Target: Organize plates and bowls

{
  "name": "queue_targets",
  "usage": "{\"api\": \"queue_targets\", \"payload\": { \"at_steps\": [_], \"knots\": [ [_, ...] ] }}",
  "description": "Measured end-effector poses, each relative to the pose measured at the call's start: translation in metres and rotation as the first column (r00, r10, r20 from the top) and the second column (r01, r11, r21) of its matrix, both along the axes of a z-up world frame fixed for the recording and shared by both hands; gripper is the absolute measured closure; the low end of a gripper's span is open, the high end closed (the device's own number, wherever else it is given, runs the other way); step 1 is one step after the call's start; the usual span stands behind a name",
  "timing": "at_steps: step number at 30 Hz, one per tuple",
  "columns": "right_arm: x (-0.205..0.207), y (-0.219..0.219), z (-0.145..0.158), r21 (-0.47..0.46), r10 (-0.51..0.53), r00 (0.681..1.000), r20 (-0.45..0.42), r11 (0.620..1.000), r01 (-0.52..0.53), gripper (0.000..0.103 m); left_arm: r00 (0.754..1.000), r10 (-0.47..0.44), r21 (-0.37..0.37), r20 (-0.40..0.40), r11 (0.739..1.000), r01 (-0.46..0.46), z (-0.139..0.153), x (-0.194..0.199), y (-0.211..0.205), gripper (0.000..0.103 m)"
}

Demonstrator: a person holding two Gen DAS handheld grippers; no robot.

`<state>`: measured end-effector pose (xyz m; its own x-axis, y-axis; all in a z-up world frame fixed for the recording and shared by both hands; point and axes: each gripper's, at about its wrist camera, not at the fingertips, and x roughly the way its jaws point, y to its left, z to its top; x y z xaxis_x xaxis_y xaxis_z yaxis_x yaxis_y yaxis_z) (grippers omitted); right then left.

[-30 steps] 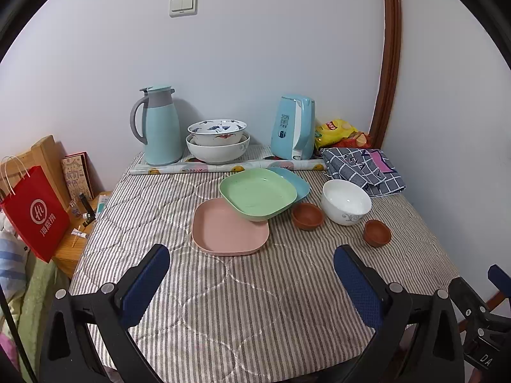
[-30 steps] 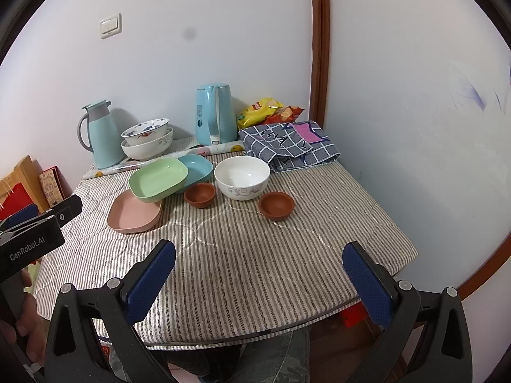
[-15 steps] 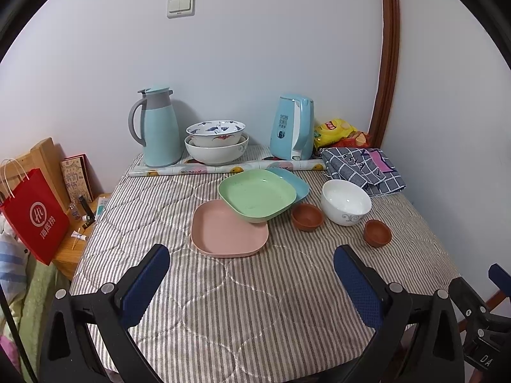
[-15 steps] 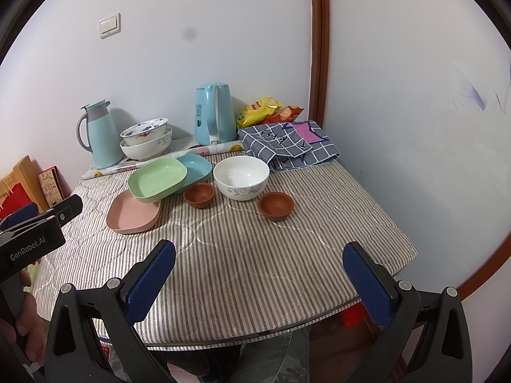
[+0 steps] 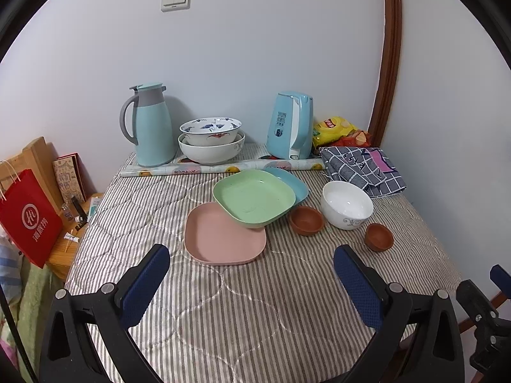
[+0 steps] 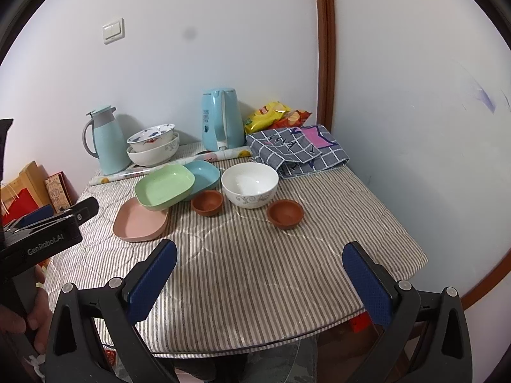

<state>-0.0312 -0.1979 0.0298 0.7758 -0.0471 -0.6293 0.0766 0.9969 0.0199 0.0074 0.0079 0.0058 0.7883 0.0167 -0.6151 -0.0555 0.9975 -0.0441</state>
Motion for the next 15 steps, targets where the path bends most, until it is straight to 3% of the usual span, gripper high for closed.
{"api": "queue_targets", "payload": {
  "at_steps": [15],
  "knots": [
    [0.031, -0.008, -0.001, 0.075, -0.023, 1.000, -0.012, 0.997, 0.024, 0.008, 0.999, 0.005, -0.008, -0.034, 1.000, -0.005, -0.001, 0.037, 0.011, 0.001]
  ]
}}
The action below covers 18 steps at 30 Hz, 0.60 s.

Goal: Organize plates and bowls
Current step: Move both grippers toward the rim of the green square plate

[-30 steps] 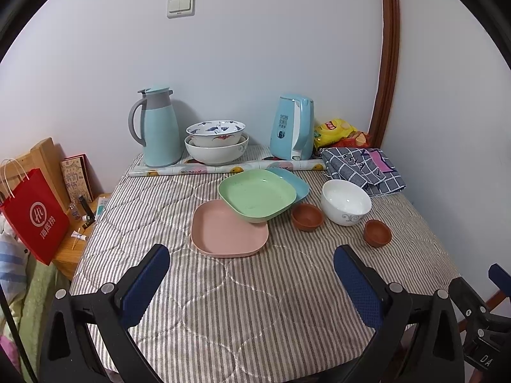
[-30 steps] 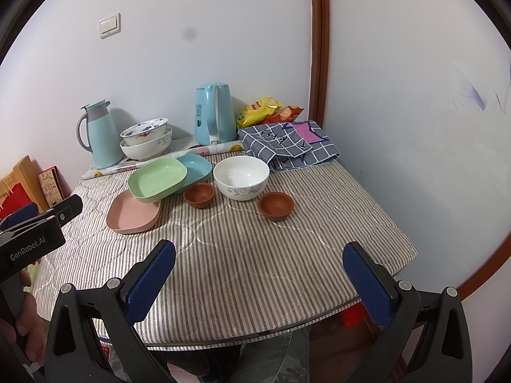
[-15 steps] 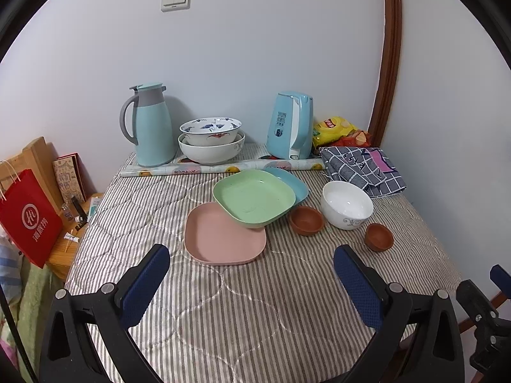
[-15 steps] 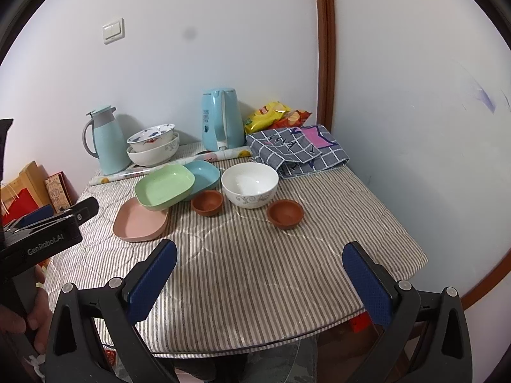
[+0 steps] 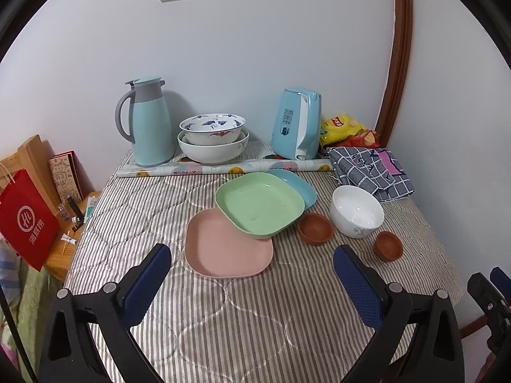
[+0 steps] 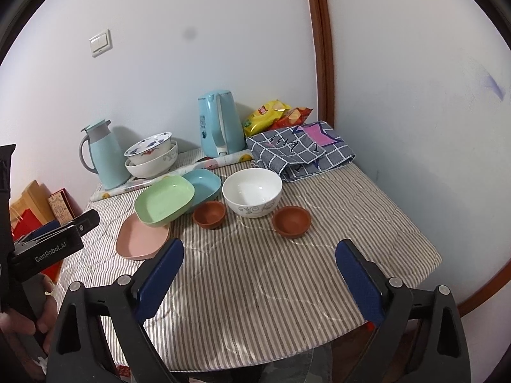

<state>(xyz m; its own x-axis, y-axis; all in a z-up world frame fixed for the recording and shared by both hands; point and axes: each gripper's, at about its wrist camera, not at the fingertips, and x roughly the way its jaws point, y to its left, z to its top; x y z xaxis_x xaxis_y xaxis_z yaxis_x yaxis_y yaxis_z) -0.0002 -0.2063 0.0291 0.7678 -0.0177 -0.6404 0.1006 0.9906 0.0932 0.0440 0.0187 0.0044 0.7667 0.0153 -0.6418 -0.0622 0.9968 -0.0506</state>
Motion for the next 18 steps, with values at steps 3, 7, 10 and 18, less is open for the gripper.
{"api": "queue_targets", "payload": {
  "at_steps": [3, 7, 10, 18],
  "knots": [
    [0.011, 0.003, -0.001, -0.007, -0.001, 1.000, -0.011, 1.000, 0.001, 0.008, 1.000, 0.000, 0.000, -0.007, 1.000, 0.000, 0.000, 0.008, 0.002, 0.001],
    [0.025, 0.006, -0.001, -0.009, 0.002, 1.000, -0.020, 1.000, -0.002, 0.010, 1.000, 0.003, 0.001, -0.018, 1.000, -0.003, -0.004, 0.020, 0.006, 0.001],
    [0.037, 0.010, -0.003, -0.008, 0.007, 1.000, -0.029, 1.000, -0.007, 0.012, 0.999, 0.011, -0.001, -0.030, 1.000, -0.011, -0.007, 0.030, 0.010, 0.002],
    [0.074, 0.020, -0.015, -0.005, 0.025, 0.997, -0.071, 1.000, -0.026, 0.016, 0.997, 0.027, -0.015, -0.073, 0.999, -0.028, -0.019, 0.059, 0.025, 0.005]
  ]
}}
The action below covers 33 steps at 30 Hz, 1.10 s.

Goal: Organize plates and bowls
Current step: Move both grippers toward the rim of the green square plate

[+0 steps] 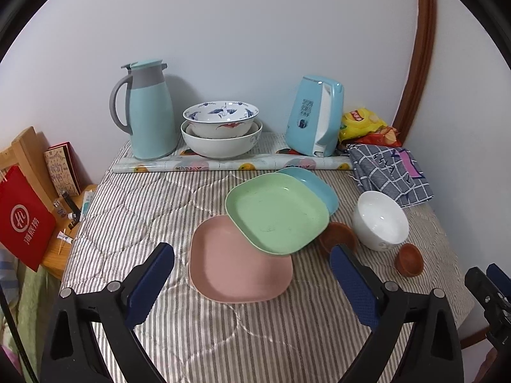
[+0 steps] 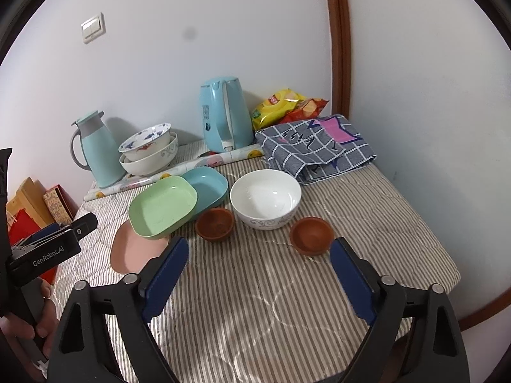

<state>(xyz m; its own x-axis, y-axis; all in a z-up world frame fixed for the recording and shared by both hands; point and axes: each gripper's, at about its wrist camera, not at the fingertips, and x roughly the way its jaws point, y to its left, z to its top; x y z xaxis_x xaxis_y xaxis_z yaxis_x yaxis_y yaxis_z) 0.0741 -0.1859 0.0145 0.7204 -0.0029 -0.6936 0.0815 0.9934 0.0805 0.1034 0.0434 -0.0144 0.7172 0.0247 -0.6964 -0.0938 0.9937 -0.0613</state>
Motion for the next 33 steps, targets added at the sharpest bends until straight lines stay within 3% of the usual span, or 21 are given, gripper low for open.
{"api": "queue_targets", "payload": {
  "at_steps": [9, 18, 33],
  "knots": [
    [0.045, 0.017, -0.014, 0.011, 0.031, 0.999, -0.034, 0.999, -0.031, 0.021, 0.999, 0.043, -0.014, -0.033, 0.999, -0.043, -0.009, 0.035, 0.028, 0.007],
    [0.086, 0.039, -0.034, 0.008, 0.078, 0.993, -0.085, 0.997, -0.077, 0.033, 0.995, 0.051, -0.040, -0.082, 0.998, -0.054, -0.028, 0.072, 0.042, 0.012],
    [0.143, 0.058, -0.073, 0.022, 0.116, 0.981, -0.157, 0.993, -0.114, 0.044, 0.984, 0.037, -0.102, -0.177, 0.993, -0.056, -0.073, 0.131, 0.056, 0.030]
  ]
}}
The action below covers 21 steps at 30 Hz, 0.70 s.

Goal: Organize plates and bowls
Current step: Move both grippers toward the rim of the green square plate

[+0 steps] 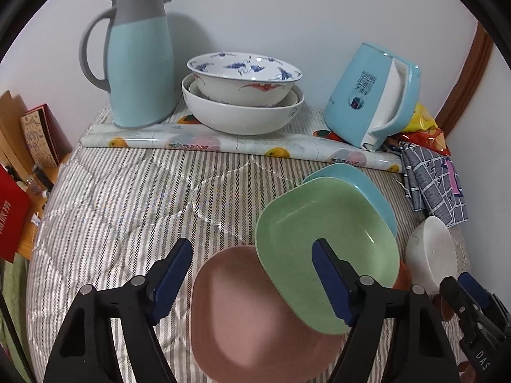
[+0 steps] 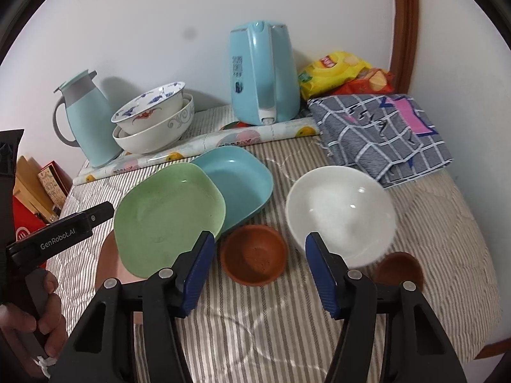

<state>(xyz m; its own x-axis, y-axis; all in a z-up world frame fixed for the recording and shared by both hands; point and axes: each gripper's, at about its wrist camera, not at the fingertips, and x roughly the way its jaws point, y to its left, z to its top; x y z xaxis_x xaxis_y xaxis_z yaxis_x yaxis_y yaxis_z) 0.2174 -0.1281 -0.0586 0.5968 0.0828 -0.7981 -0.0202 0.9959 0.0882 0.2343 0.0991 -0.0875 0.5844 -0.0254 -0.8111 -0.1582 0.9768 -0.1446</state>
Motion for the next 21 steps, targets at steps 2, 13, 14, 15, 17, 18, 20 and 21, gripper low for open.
{"api": "queue_targets", "payload": {
  "at_steps": [2, 13, 14, 15, 17, 18, 20, 21],
  "knots": [
    [0.007, 0.003, -0.005, 0.003, 0.005, 1.000, -0.010, 1.000, -0.005, 0.044, 1.000, -0.005, -0.001, -0.011, 1.000, 0.005, -0.005, 0.007, 0.002, 0.032],
    [0.041, 0.022, -0.024, -0.004, 0.039, 0.999, -0.035, 0.999, -0.039, 0.046, 0.998, -0.034, -0.044, -0.055, 0.999, 0.032, -0.026, 0.037, 0.004, 0.043],
    [0.043, 0.023, -0.026, -0.002, 0.039, 0.998, -0.039, 0.999, -0.039, 0.046, 0.998, -0.040, -0.042, -0.057, 0.998, 0.038, -0.027, 0.039, 0.003, 0.043],
    [0.044, 0.024, -0.028, -0.002, 0.040, 0.998, -0.042, 0.999, -0.040, 0.046, 0.997, -0.044, -0.037, -0.059, 0.998, 0.042, -0.028, 0.041, 0.002, 0.043],
    [0.047, 0.026, -0.031, -0.009, 0.042, 0.998, -0.047, 0.999, -0.043, 0.046, 0.996, -0.047, -0.027, -0.071, 0.999, 0.046, -0.031, 0.046, 0.001, 0.043],
    [0.049, 0.028, -0.033, -0.016, 0.043, 0.998, -0.049, 0.999, -0.044, 0.046, 0.996, -0.047, -0.029, -0.077, 0.999, 0.045, -0.033, 0.048, 0.002, 0.043],
    [0.052, 0.030, -0.035, -0.027, 0.042, 0.998, -0.053, 0.999, -0.044, 0.046, 0.995, -0.051, -0.044, -0.084, 0.998, 0.047, -0.036, 0.051, 0.003, 0.043],
    [0.053, 0.030, -0.037, -0.029, 0.043, 0.998, -0.056, 0.999, -0.044, 0.046, 0.995, -0.054, -0.048, -0.089, 0.998, 0.050, -0.038, 0.053, 0.004, 0.043]
  ]
}}
